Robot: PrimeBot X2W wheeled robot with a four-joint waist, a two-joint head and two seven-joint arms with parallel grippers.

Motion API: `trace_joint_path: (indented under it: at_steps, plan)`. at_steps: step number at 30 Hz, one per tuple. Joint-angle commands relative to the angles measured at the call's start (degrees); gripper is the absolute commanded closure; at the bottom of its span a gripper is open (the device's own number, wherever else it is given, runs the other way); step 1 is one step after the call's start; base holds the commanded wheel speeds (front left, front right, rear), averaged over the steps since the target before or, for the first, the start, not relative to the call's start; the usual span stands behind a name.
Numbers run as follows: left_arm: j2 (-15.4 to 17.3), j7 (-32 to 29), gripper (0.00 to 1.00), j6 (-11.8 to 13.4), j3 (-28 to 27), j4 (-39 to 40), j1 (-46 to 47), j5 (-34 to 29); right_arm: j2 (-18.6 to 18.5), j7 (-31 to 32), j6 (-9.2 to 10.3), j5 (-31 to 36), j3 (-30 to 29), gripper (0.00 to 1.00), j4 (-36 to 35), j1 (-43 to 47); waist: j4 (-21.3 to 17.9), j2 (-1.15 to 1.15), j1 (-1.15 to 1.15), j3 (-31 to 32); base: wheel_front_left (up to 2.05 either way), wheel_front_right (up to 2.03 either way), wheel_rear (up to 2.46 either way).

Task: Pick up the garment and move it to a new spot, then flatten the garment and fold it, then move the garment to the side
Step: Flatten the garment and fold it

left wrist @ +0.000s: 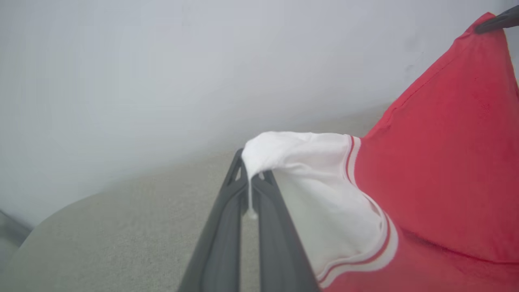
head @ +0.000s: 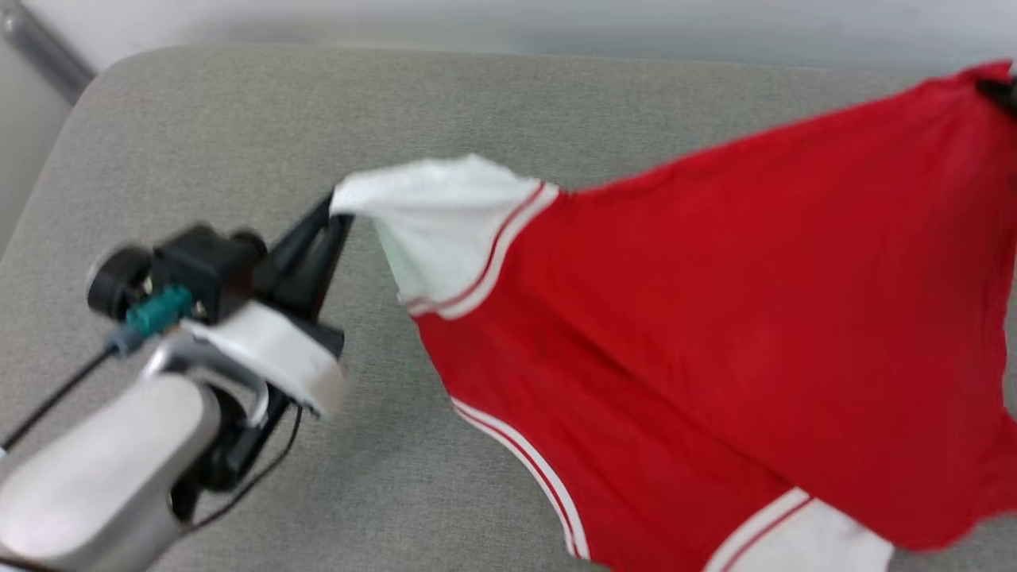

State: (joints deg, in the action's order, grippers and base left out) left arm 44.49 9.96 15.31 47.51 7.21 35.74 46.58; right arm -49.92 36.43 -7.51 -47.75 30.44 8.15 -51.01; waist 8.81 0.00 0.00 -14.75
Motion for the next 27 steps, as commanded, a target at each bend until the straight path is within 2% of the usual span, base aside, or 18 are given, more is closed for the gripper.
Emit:
trace_joint_path:
  at_steps: [1,5,8,12,20,27]
  plan:
    - [-0.04,-0.45,1.00,-0.27,-0.50,-0.07,2.13,-0.72,0.08,-0.96,0.04,0.39,-0.29,1.00,-0.08,-1.27,-0.63,0.00,0.00,0.01,0.00,0.00,0.00]
    - [-0.86,-3.41,1.00,-1.86,-1.77,-2.11,11.19,-2.84,0.71,-3.78,0.04,2.09,-1.08,1.00,-0.44,-5.12,-1.57,0.00,0.00,-1.57,0.00,0.00,0.00]
    - [-2.20,-5.40,1.00,-3.94,-3.07,-4.51,18.59,-2.98,0.84,-5.04,0.04,4.02,-1.44,1.00,-1.44,-8.88,-2.03,0.00,0.00,-3.44,0.00,0.00,0.00]
    - [-3.63,-8.46,1.00,-7.05,-3.70,-8.54,28.74,-4.76,2.85,-7.56,0.04,8.29,-3.50,1.00,-0.33,-15.36,-2.73,0.00,0.00,-6.35,0.00,0.00,0.00]
    - [-8.76,-12.11,1.00,-11.76,-4.04,-20.14,48.30,-8.61,9.07,-8.63,0.04,16.48,-3.94,1.00,7.20,-30.10,-3.35,0.00,0.00,-11.51,0.00,0.00,0.00]
    - [-13.69,-11.76,1.00,-15.13,-4.78,-31.67,63.64,-10.95,12.25,-10.24,0.04,20.85,-1.87,1.00,15.24,-42.80,-2.90,0.00,0.00,-14.88,0.00,0.00,0.00]
